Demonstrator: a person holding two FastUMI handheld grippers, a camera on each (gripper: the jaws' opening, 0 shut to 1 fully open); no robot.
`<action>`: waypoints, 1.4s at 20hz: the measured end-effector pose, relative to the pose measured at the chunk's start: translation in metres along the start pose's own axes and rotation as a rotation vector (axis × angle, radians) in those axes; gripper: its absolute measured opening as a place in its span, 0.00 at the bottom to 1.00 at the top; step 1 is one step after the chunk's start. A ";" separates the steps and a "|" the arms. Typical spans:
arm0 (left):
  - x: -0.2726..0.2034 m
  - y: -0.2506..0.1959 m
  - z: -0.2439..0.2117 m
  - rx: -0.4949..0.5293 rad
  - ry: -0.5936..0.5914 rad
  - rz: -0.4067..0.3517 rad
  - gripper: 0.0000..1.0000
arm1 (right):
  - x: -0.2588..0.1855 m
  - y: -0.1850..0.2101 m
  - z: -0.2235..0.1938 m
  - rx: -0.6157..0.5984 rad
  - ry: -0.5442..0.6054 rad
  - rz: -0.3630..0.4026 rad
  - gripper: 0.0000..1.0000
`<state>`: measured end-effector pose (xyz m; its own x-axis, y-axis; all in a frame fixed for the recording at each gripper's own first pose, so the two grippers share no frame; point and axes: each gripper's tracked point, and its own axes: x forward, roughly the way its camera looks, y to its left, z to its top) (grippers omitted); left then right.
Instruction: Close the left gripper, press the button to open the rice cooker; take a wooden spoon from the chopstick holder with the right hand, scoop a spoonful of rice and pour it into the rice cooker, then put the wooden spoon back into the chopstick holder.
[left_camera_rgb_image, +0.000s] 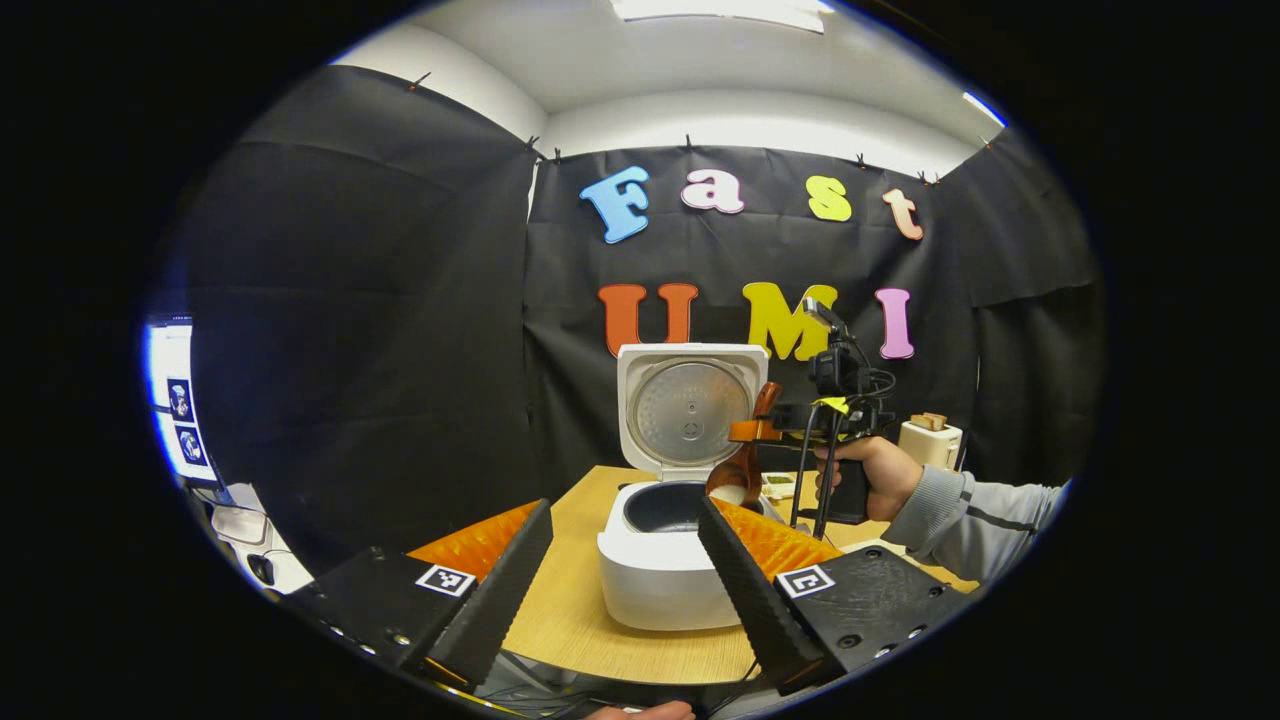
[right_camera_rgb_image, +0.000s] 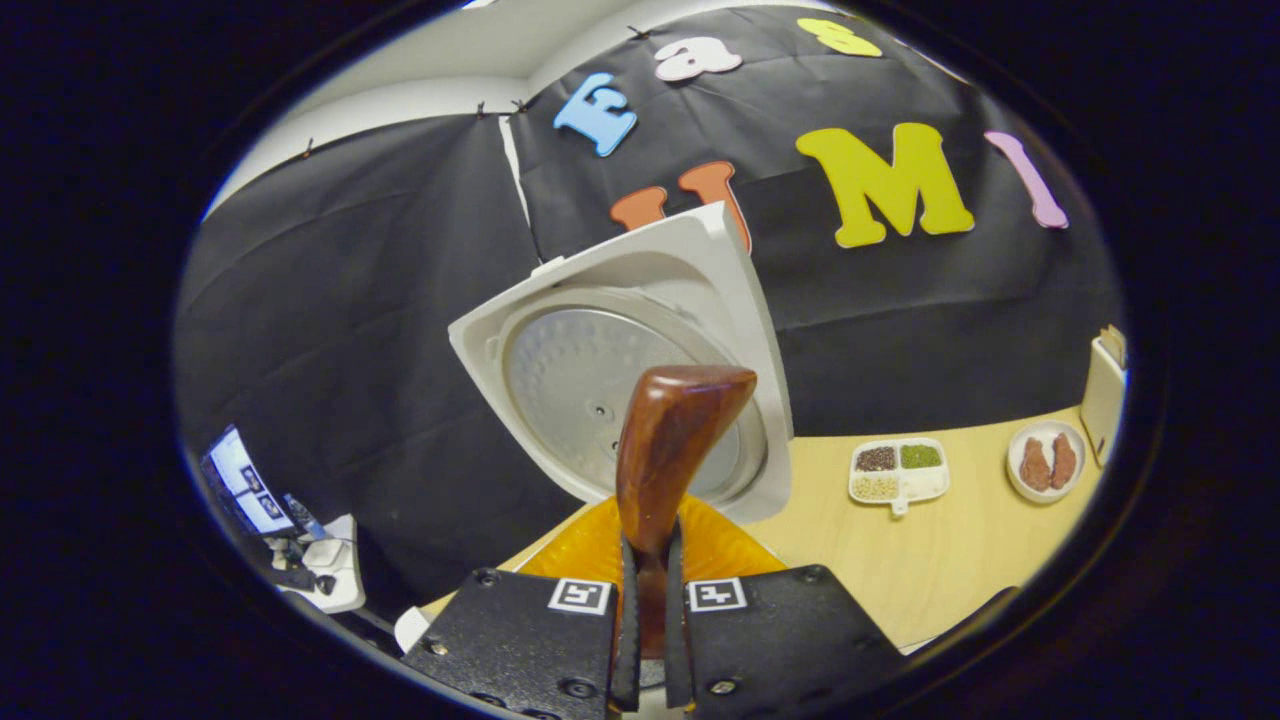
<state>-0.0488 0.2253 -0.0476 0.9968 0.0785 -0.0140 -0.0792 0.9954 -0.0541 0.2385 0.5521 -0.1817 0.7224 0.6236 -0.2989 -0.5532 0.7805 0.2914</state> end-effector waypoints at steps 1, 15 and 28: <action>0.000 -0.001 -0.001 -0.003 0.002 -0.003 0.94 | 0.002 -0.001 -0.002 -0.040 0.010 -0.005 0.15; 0.009 -0.011 -0.009 0.010 0.021 0.000 0.94 | -0.012 0.083 -0.018 -0.880 -0.095 0.070 0.15; 0.033 -0.040 -0.018 -0.004 0.025 -0.041 0.94 | -0.059 -0.007 0.027 -0.577 -0.150 -0.094 0.17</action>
<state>-0.0127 0.1875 -0.0641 0.9987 0.0359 -0.0367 -0.0381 0.9975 -0.0591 0.2106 0.5088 -0.1415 0.8064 0.5704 -0.1559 -0.5897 0.7564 -0.2829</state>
